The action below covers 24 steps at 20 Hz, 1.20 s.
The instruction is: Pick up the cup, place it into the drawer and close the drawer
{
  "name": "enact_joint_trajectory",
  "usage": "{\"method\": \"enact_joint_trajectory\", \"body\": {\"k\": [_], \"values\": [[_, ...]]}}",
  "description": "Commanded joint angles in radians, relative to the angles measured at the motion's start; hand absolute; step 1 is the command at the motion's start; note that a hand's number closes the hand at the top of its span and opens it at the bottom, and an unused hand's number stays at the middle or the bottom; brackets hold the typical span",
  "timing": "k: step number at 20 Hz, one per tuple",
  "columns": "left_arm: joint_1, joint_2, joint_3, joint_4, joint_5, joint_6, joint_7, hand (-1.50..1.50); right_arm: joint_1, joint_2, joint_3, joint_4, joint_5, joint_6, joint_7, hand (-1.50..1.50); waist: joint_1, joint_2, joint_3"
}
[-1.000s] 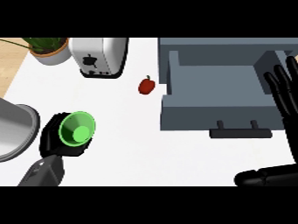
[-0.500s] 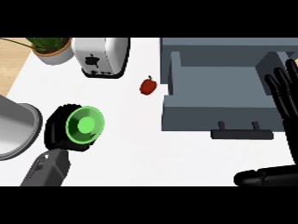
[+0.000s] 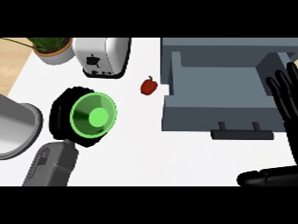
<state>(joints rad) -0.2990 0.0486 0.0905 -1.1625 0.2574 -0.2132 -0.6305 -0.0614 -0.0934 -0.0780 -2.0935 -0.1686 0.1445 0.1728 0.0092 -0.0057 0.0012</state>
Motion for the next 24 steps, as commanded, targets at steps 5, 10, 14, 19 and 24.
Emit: {"method": "enact_joint_trajectory", "body": {"k": [5,10,14,19,24], "values": [[-0.065,-0.029,-0.062,-0.341,0.046,0.161,0.328,1.5,-0.002,0.018,0.014,0.011,0.018,-0.006,-0.028,-1.5,-0.005,0.003,-0.001],[-0.245,-0.048,-0.129,-0.282,0.003,0.313,0.399,1.5,-0.05,0.015,0.019,-0.012,0.034,-0.043,0.038,-1.5,-0.014,0.005,-0.001],[-0.34,-0.048,-0.152,-0.264,-0.038,0.374,0.456,1.5,-0.008,0.014,0.004,0.004,0.01,-0.016,0.0,-1.5,-0.015,0.005,-0.001],[-0.471,-0.048,-0.188,-0.183,-0.059,0.45,0.497,1.5,0.018,0.015,0.016,-0.019,0.027,-0.013,0.0,-1.5,-0.018,0.005,-0.001],[-0.578,-0.048,-0.139,-0.041,-0.066,0.43,0.485,1.5,0.037,-0.004,-0.017,0.015,-0.007,0.035,-0.051,-1.5,-0.018,0.006,-0.001]]}}
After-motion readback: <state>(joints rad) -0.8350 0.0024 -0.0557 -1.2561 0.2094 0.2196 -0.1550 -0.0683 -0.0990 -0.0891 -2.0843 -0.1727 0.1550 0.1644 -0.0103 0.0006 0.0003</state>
